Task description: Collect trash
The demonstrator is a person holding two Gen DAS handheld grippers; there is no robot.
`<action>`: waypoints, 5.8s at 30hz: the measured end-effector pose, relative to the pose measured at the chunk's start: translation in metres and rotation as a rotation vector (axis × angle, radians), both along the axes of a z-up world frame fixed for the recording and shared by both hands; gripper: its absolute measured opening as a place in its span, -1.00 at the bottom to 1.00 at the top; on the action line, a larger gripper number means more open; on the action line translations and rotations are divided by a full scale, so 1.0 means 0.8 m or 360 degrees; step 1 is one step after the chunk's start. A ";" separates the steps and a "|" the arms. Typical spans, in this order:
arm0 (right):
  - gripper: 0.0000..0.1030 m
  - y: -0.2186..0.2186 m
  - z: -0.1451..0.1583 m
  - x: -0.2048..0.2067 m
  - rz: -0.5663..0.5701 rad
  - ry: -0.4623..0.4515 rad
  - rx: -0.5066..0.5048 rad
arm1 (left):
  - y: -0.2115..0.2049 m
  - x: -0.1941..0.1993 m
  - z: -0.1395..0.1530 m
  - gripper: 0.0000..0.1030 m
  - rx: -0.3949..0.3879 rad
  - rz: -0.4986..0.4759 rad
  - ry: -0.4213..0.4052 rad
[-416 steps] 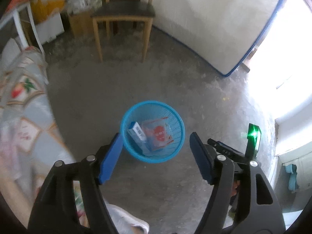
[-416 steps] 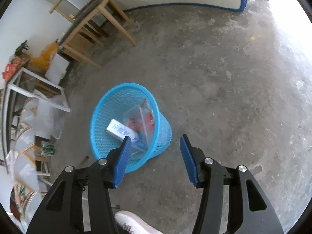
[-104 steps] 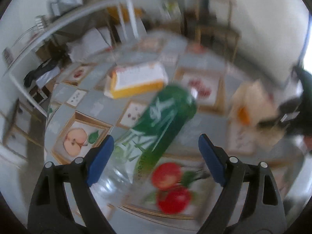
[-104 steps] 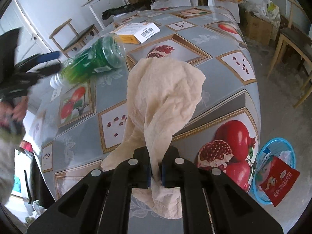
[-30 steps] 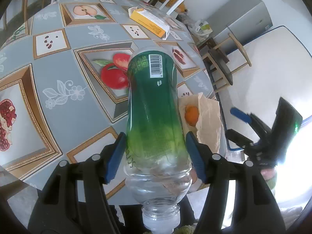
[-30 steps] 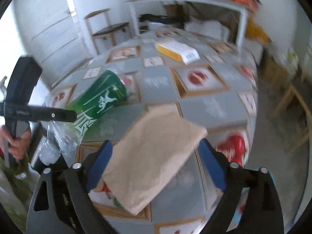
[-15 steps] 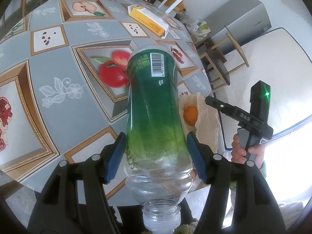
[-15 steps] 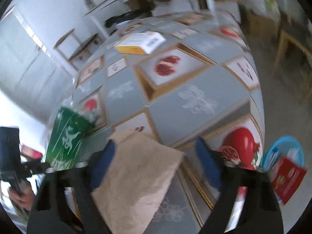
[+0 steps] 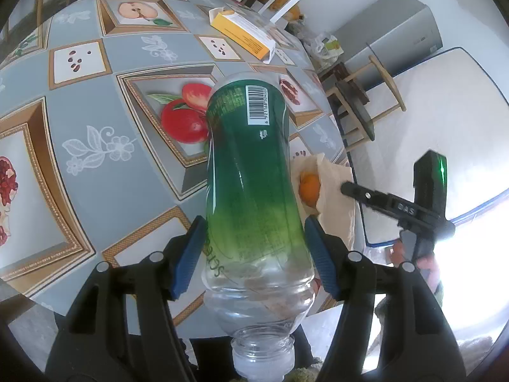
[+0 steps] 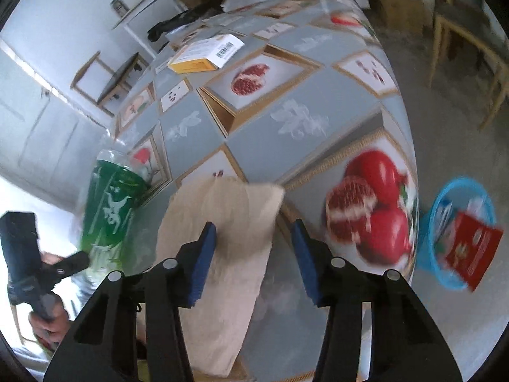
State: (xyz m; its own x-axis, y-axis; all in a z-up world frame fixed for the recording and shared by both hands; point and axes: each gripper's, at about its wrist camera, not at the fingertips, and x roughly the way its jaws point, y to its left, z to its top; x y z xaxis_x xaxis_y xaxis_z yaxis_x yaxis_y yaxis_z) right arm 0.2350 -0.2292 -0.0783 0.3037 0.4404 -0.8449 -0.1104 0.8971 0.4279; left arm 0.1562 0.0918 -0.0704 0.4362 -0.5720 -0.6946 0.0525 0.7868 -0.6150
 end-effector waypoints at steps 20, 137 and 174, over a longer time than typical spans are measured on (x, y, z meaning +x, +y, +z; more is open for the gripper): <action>-0.92 0.122 0.119 0.004 0.0179 -0.0738 -0.0701 | 0.010 -0.001 -0.003 0.16 -0.0055 0.0024 -0.0010; -0.89 0.009 0.083 -0.087 -0.0099 -0.0562 -0.0042 | -0.021 -0.080 0.176 0.22 0.0161 0.0119 -0.0703; -0.88 -0.433 -0.136 -0.126 -0.1300 -0.0103 0.0528 | -0.579 0.180 0.028 0.22 0.0507 -0.0782 -0.0197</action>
State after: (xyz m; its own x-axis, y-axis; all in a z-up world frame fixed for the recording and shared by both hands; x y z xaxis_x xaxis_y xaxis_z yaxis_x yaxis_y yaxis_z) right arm 0.1346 -0.5757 -0.1875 0.6735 0.2846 -0.6822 0.4776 0.5369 0.6955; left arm 0.3001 -0.3716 -0.0481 0.2622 -0.4991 -0.8259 0.5131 0.7969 -0.3188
